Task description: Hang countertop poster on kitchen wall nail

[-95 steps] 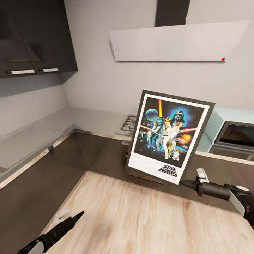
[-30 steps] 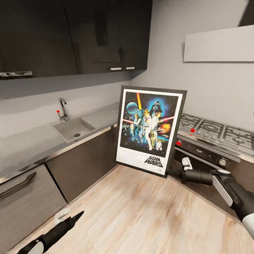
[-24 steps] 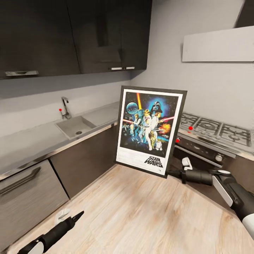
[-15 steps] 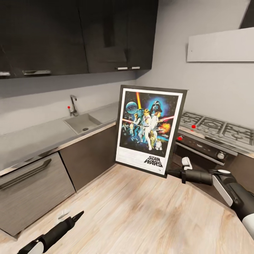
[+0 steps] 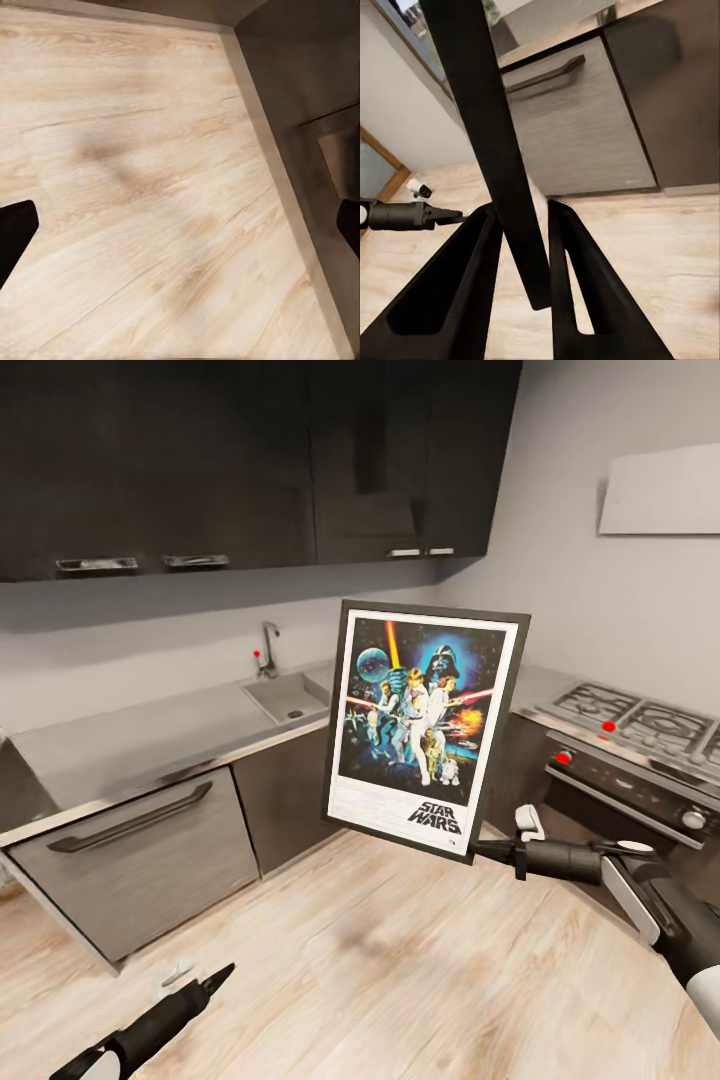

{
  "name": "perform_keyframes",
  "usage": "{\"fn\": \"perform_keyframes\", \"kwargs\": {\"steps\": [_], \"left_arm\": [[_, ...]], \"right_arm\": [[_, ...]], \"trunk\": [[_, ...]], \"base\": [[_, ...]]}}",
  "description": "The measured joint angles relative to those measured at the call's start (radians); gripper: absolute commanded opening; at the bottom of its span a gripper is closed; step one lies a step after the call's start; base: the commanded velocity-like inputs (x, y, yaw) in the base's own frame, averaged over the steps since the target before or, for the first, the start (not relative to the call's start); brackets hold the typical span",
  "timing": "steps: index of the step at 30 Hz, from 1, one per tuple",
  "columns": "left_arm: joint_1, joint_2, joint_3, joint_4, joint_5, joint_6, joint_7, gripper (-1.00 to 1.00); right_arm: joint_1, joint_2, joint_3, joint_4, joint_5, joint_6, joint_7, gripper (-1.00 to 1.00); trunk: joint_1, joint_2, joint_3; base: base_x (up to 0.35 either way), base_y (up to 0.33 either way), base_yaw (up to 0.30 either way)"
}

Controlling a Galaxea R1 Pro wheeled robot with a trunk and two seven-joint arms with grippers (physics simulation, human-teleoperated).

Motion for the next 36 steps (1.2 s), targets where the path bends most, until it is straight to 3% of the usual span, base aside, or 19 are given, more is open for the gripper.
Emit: {"fn": "perform_keyframes", "kwargs": {"steps": [11, 21, 36], "left_arm": [[0.0, -0.001, 0.0, 0.01, 0.0, -0.003, 0.001, 1.0], [0.0, -0.002, 0.001, 0.012, 0.0, -0.01, 0.001, 1.0], [0.0, -0.002, 0.002, 0.013, 0.002, -0.011, 0.001, 1.0]], "right_arm": [[0.001, 0.0, 0.0, 0.0, 0.0, 0.0, -0.001, -1.0], [0.001, 0.0, 0.0, 0.0, 0.0, 0.0, -0.002, -1.0], [0.016, 0.0, 0.0, -0.03, 0.0, -0.001, -0.006, -1.0]], "trunk": [[0.0, 0.0, -0.005], [0.0, 0.0, -0.006], [0.0, 0.0, -0.006]], "base": [[-0.126, 0.107, 0.277], [-0.118, 0.228, 0.118], [-0.032, 0.186, 0.275]]}}
